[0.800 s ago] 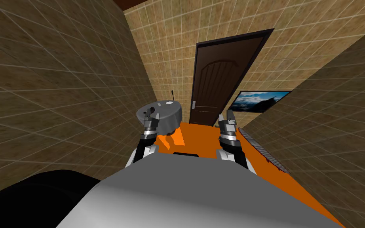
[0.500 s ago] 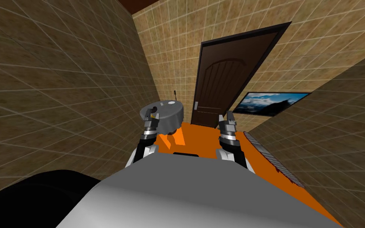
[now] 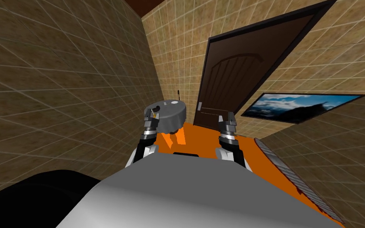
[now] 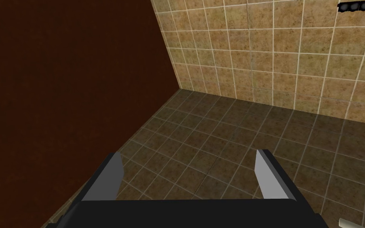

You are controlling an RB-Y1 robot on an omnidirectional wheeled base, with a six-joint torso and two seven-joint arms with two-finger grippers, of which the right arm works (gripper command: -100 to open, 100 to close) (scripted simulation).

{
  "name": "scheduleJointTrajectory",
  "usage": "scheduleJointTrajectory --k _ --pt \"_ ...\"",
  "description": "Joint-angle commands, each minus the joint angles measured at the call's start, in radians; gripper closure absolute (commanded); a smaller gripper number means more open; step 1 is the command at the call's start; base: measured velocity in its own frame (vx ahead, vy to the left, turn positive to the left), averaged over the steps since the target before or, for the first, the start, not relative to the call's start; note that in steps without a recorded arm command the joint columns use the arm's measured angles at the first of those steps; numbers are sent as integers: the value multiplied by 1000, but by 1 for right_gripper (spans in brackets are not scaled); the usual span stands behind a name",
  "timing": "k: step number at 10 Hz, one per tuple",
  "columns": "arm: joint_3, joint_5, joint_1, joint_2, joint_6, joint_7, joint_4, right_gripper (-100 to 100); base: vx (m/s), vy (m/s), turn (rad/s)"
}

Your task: Pull the door open

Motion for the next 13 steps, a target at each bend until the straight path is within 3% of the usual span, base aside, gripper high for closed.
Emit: scheduleJointTrajectory --k 1,13 --pt "-7 -31 -12 -4 -5 -13 19 -100 45 -61 191" --pt "-54 -257 -91 -22 -67 -103 178 -100 39 -60 158"
